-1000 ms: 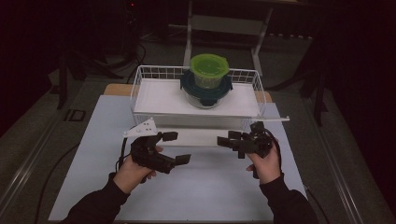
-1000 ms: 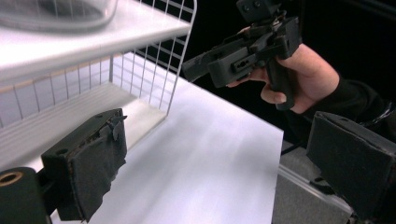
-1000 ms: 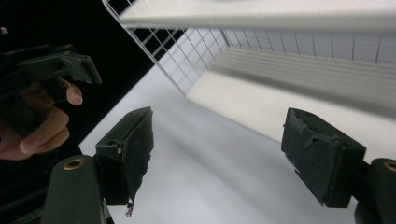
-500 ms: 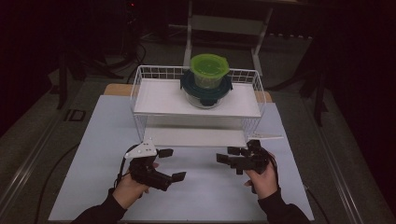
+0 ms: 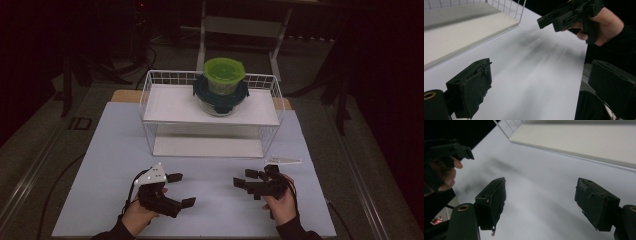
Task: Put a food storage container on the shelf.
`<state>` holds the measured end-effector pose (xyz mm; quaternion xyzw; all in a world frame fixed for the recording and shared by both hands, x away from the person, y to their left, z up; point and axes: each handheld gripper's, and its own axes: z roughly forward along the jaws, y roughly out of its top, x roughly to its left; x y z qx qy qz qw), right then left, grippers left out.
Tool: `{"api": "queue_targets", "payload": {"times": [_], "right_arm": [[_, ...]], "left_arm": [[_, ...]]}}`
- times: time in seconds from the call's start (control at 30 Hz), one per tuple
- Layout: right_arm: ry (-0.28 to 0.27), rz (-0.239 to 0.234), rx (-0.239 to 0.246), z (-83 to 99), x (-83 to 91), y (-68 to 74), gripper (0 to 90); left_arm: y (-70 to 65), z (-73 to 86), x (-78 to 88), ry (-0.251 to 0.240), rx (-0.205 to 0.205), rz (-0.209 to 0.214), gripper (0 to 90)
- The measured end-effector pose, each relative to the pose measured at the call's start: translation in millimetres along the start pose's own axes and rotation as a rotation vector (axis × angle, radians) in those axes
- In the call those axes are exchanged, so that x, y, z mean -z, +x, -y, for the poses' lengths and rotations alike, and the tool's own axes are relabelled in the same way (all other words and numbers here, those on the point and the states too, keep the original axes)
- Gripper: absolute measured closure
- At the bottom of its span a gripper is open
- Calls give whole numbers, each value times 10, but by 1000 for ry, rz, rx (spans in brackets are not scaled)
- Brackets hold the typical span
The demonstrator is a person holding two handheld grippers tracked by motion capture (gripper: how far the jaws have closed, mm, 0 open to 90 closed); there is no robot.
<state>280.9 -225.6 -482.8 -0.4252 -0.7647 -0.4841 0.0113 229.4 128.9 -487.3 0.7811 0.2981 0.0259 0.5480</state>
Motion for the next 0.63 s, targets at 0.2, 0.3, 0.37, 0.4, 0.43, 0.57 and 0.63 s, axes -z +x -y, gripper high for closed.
{"api": "queue_targets", "payload": {"times": [0.2, 0.3, 0.37, 0.4, 0.43, 0.57, 0.63], "right_arm": [[-9, 10, 4, 148, 49, -7, 228], [3, 28, 24, 214, 53, -4, 228], [6, 33, 26, 233, 64, -9, 229], [0, 34, 25, 241, 70, -16, 229], [-3, 34, 23, 248, 77, -22, 228], [1, 46, 34, 270, 87, -34, 228], [-2, 53, 38, 267, 87, -43, 228]], "left_arm": [[-38, 128, 44, -10, -4, -9, 44], [-62, 168, 55, 1, -17, -12, 44], [-74, 178, 61, -2, -22, -8, 44], [-77, 181, 62, -2, -28, -10, 44], [-80, 185, 63, -4, -31, -10, 44], [-82, 200, 52, -5, -47, -10, 44], [-78, 205, 40, -2, -52, -8, 44]]}}
